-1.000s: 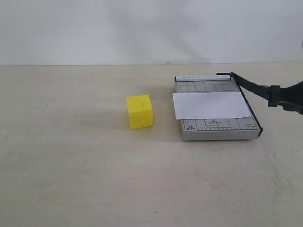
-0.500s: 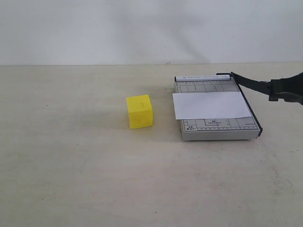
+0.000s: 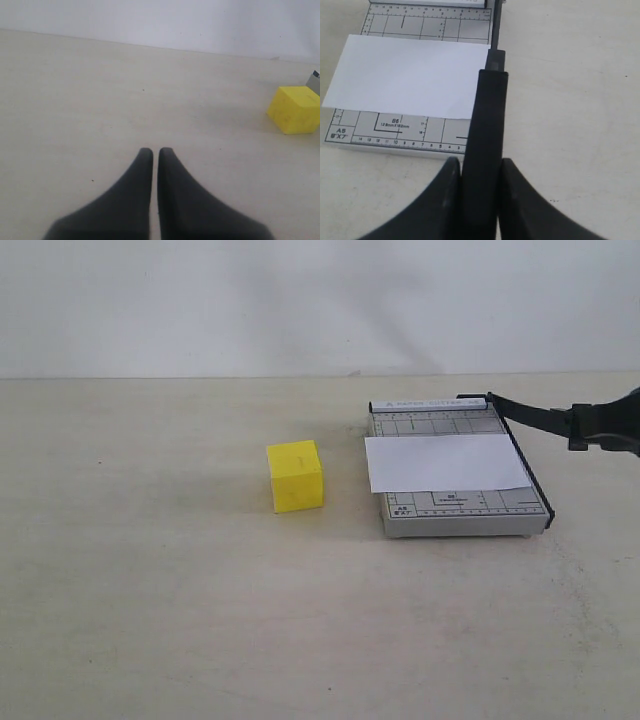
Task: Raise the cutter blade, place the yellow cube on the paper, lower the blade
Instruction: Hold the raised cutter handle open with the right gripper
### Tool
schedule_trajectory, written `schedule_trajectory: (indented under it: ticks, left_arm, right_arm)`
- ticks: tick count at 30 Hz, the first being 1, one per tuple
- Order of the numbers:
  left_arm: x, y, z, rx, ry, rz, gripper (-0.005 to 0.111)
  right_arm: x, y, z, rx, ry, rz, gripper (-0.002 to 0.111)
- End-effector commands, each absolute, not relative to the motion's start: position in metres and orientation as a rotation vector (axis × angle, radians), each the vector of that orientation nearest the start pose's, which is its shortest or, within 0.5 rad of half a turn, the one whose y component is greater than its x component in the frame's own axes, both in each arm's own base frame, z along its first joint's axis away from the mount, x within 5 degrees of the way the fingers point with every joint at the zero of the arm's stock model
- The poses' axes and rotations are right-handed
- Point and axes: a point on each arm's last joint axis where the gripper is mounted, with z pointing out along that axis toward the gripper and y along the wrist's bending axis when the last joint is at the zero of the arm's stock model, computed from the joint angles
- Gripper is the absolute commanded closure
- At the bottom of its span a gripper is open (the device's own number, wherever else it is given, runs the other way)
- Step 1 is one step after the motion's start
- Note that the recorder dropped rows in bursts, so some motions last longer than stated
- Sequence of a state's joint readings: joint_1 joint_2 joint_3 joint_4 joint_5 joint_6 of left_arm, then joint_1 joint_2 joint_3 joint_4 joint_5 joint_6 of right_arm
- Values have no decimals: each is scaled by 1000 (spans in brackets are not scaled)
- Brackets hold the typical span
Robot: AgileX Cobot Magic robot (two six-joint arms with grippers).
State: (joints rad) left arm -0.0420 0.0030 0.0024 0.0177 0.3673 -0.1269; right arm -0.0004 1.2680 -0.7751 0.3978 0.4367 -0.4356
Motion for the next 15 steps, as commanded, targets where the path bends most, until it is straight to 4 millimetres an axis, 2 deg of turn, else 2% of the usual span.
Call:
schedule_trajectory:
  ticks: [1,3,5,8,11,15]
  left_arm:
    - [53,-2,181,-70,1846,-100,102]
    - [53,-2,181,-70,1846,-100,102]
    - [53,-2,181,-70,1846,-100,102]
    - [53,-2,181,-70,1846,-100,102]
    - [53,-2,181,-70,1846,-100,102]
    - [53,-2,181,-70,1846,-100,102]
  right_arm:
    - [251,16,269,-228,2352,154,75]
    - [250,16,269,-228,2349,154,61]
    - [248,17,271,-229,2347,158,53]
    - [242,16,283,-228,2298,148,53]
    - [229,17,308,-235,2207,139,53]
    - [200,19,345,-230,2107,167,53]
